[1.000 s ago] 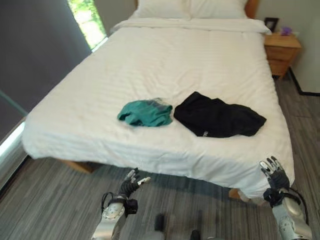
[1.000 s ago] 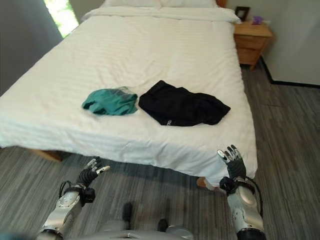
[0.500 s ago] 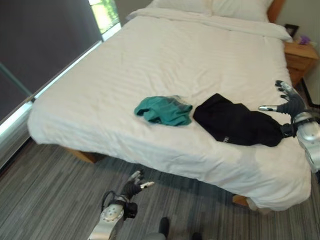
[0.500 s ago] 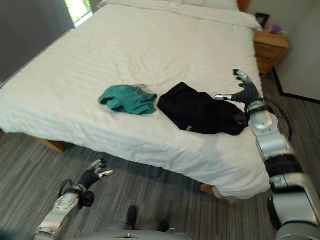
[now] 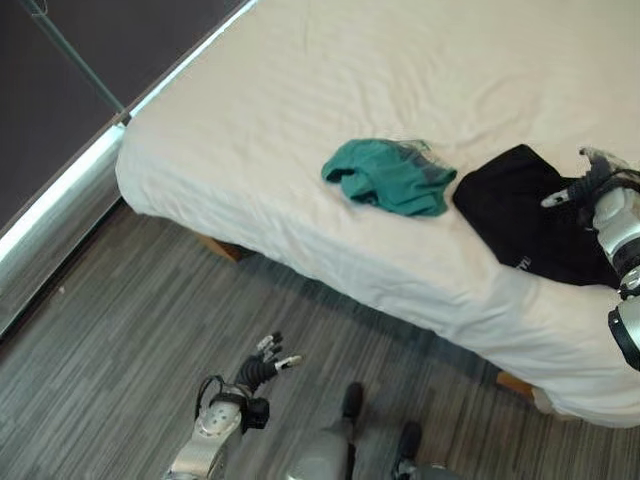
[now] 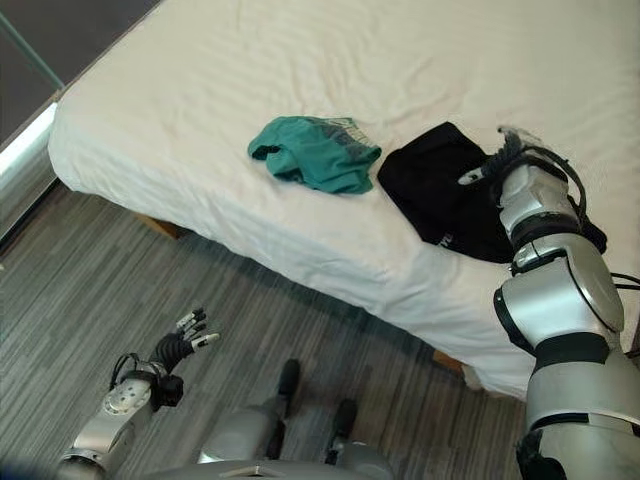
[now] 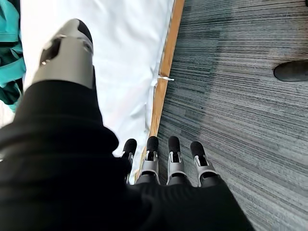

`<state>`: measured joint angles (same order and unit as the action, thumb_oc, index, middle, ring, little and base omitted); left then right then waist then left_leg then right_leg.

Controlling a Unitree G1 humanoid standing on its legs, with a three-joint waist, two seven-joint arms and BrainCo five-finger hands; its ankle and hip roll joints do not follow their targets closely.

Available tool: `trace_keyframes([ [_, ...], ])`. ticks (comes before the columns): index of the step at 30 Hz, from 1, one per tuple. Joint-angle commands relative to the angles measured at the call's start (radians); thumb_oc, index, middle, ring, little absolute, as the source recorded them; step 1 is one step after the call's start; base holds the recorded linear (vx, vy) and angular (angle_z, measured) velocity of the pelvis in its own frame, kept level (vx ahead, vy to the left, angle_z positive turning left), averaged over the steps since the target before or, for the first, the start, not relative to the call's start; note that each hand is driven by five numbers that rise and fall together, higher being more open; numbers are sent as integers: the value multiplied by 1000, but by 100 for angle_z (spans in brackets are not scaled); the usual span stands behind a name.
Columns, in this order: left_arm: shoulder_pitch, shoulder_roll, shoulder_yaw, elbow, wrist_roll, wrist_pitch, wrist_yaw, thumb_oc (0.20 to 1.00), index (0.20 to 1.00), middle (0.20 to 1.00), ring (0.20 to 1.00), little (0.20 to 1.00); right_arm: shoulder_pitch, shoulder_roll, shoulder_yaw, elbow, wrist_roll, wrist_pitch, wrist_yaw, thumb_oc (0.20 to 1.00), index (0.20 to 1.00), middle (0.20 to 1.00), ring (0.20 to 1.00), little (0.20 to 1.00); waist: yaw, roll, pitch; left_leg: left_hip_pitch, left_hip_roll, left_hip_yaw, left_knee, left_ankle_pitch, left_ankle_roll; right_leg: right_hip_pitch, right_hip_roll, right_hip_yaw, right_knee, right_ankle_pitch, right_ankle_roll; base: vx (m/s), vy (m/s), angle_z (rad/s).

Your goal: Pick up bed clothes into laundry basket.

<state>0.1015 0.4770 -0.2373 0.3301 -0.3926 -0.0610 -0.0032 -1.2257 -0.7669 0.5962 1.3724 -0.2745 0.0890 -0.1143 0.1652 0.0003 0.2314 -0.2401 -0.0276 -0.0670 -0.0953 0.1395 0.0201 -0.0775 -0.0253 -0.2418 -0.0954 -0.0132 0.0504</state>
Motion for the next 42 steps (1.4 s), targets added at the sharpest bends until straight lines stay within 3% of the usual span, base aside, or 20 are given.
trace_keyframes([
  [1,-21,28,11,-72,-69,-40,19,1000,1000,1000,1000,1000,-82,-69,81,-40,16,-6,-47,1000,1000,1000,1000,1000,9,-49,39,37,45,-10,8,-46,-55,-70,-112,29,8,114,96,-18,-22,8],
  [8,-25,-1,27,-83,-68,-35,41,1000,1000,1000,1000,1000,80,-58,5,16,37,-3,-38,1000,1000,1000,1000,1000,27,-18,129,-61,53,-23,8,-12,-67,-168,-98,29,8,129,95,-43,-23,3],
  [9,-28,-5,30,-79,-67,-37,42,1000,1000,1000,1000,1000,110,-56,-16,25,41,-5,-40,395,395,395,395,395,27,-15,135,-69,53,-24,8,-11,-67,-176,-96,30,8,130,96,0,0,0],
  [10,-31,-8,36,-71,-69,-38,45,1000,1000,1000,1000,1000,135,-52,-29,19,42,-5,-38,200,200,200,200,200,25,-13,137,-74,53,-23,8,-8,-68,-182,-95,31,8,130,95,0,0,0],
  [15,-67,-9,44,-45,-36,-42,58,1000,1000,1000,1000,1000,250,-29,-82,-4,52,-17,-27,200,200,200,200,200,4,-14,142,-73,57,-11,8,-13,-69,-189,-93,41,8,126,96,15,13,-5],
  [18,-99,38,69,-109,10,-44,72,1000,1000,1000,1000,1000,347,-20,-125,-60,91,-37,-29,200,200,200,200,200,-14,-12,136,-57,56,-5,8,-21,-68,-178,-94,46,8,121,97,34,23,-5],
  [19,-169,154,98,-193,127,-37,68,1000,1000,1000,1000,1000,419,-19,-125,-105,67,-49,-22,200,200,200,200,200,-25,-1,130,-40,56,-2,8,-33,-70,-163,-96,44,8,113,98,33,16,-3],
  [21,-176,202,135,-239,140,-41,71,1000,1000,1000,1000,1000,464,-20,-141,-177,56,-43,-15,200,200,200,200,200,-32,-1,128,-38,54,0,8,-31,-70,-161,-99,43,8,114,98,0,0,0],
  [22,-269,355,173,-334,155,-56,46,1000,1000,1000,1000,1000,591,-59,-185,-268,67,-64,-1,200,200,200,200,200,-50,6,117,-26,53,1,8,-35,-72,-149,-101,39,8,113,102,0,0,0],
  [23,-270,355,172,-334,154,-56,46,1000,1000,1000,1000,1000,592,-59,-186,-269,67,-64,-1,200,200,200,200,200,-49,6,116,-27,53,1,8,-35,-72,-150,-101,39,8,113,102,44,5,6],
  [24,-328,526,217,-375,184,-69,39,1000,1000,1000,1000,1000,677,-91,-222,-460,71,-59,28,200,200,200,200,200,-75,12,105,-12,56,7,8,-44,-74,-139,-100,43,8,108,105,33,-5,0],
  [27,-614,728,68,-358,306,-76,46,1000,1000,1000,1000,1000,814,-123,-318,-546,107,-67,52,200,200,200,200,200,-107,3,87,-1,54,9,8,-46,-73,-129,-106,37,8,111,111,15,-7,-1],
  [28,-679,748,34,-346,321,-82,57,1000,1000,1000,1000,1000,843,-123,-338,-575,119,-66,51,200,200,200,200,200,-122,1,80,0,55,12,8,-47,-72,-129,-108,39,8,112,113,0,0,0],
  [29,-872,766,-96,-284,373,-77,71,1000,1000,1000,1000,1000,884,-111,-362,-604,140,-70,50,200,200,200,200,200,-151,2,68,6,55,18,8,-49,-71,-127,-108,41,8,115,117,0,0,0],
  [30,-907,763,-130,-272,373,-79,74,1000,1000,1000,1000,1000,894,-108,-375,-608,140,-68,51,200,200,200,200,200,-143,-2,69,6,55,17,8,-49,-71,-126,-108,39,8,114,117,13,-27,-12],
  [31,-1121,695,-279,-102,400,-60,108,1000,1000,1000,1000,1000,934,-74,-384,-627,148,-76,53,200,200,200,200,200,-169,-10,57,17,58,31,8,-53,-70,-124,-109,46,8,118,121,9,-20,-17],
  [34,-1195,656,-343,-32,389,-61,114,1000,1000,1000,1000,1000,937,-59,-391,-597,160,-81,48,200,200,200,200,200,-166,-17,56,21,59,34,8,-54,-69,-122,-109,48,8,118,122,7,-1,-24],
  [36,-1281,587,-394,98,391,-34,134,1000,1000,1000,1000,1000,917,-20,-375,-607,175,-78,49,200,200,200,200,200,-185,-26,48,27,62,46,8,-57,-68,-123,-107,58,8,119,124,4,13,-26],
  [42,-1443,498,-498,342,453,14,174,1000,1000,1000,1000,1000,937,5,-386,-729,189,-89,40,200,200,200,200,200,-225,-50,43,24,72,66,8,-57,-67,-137,-96,79,8,125,123,-6,6,-12],
])
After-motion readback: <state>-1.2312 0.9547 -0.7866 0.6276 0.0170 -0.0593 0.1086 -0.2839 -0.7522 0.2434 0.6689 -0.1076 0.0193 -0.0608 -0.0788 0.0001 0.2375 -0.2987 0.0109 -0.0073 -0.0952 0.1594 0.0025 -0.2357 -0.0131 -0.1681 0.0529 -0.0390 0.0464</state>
